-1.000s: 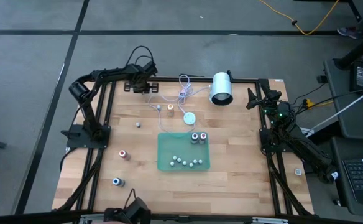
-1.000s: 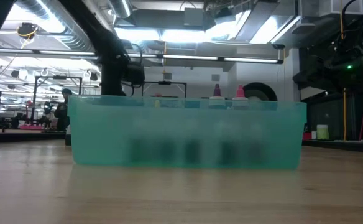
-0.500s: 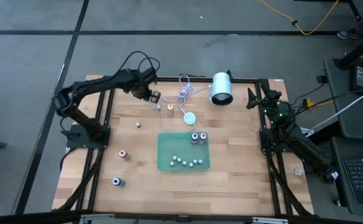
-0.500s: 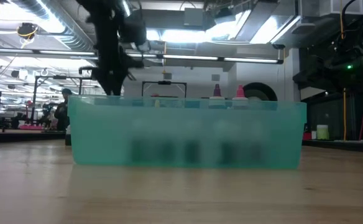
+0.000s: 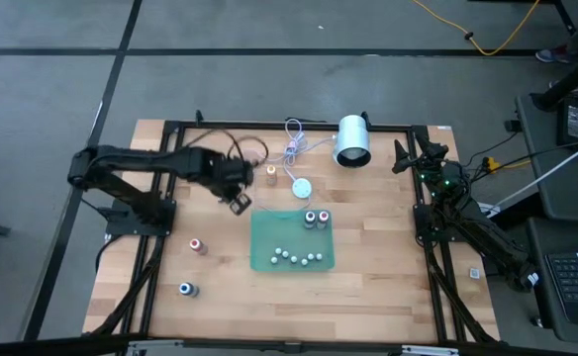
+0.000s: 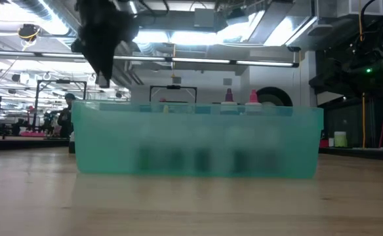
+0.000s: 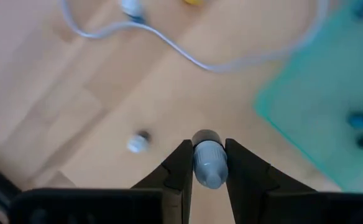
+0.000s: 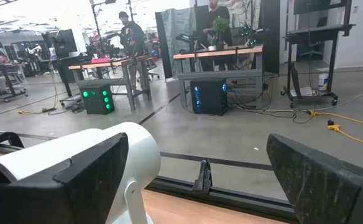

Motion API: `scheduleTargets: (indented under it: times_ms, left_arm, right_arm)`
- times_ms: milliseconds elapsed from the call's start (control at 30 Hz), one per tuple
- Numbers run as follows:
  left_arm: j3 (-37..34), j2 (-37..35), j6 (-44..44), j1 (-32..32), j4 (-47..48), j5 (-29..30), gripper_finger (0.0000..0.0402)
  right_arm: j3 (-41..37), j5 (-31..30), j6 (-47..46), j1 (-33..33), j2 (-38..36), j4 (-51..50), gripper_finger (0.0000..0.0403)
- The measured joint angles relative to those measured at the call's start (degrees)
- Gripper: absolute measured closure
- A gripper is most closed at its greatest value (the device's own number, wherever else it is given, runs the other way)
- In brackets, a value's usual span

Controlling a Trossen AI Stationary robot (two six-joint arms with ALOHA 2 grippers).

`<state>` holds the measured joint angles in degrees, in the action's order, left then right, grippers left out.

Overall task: Pick & Place food coloring
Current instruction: Put the small black food coloring bottle into the bin

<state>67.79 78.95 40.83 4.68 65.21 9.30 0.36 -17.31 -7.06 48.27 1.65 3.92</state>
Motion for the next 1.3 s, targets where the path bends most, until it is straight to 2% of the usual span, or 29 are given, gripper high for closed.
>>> scheduleTargets:
  times_ms: [200, 500, 733, 1067, 1300]
  left_arm:
    - [4.5, 4.7, 0.9, -7.9, -0.3, 0.6, 0.0335]
    - [16.3, 15.9, -1.6, -10.8, -0.9, 1.3, 0.0335]
    - [23.0, 23.2, 0.5, -14.1, -0.9, 1.2, 0.0335]
    - [23.1, 28.2, 7.9, -19.8, -2.6, 1.1, 0.0335]
    - [21.7, 31.6, 9.5, -21.3, -5.0, 0.9, 0.0335]
  right_arm:
    - [0.0, 0.0, 0.0, 0.0, 0.0, 0.0, 0.0019]
    - [0.0, 0.0, 0.0, 0.0, 0.0, 0.0, 0.0019]
    - [0.0, 0.0, 0.0, 0.0, 0.0, 0.0, 0.0019]
    - [0.0, 0.0, 0.0, 0.0, 0.0, 0.0, 0.0019]
    - [0.0, 0.0, 0.0, 0.0, 0.0, 0.0, 0.0019]
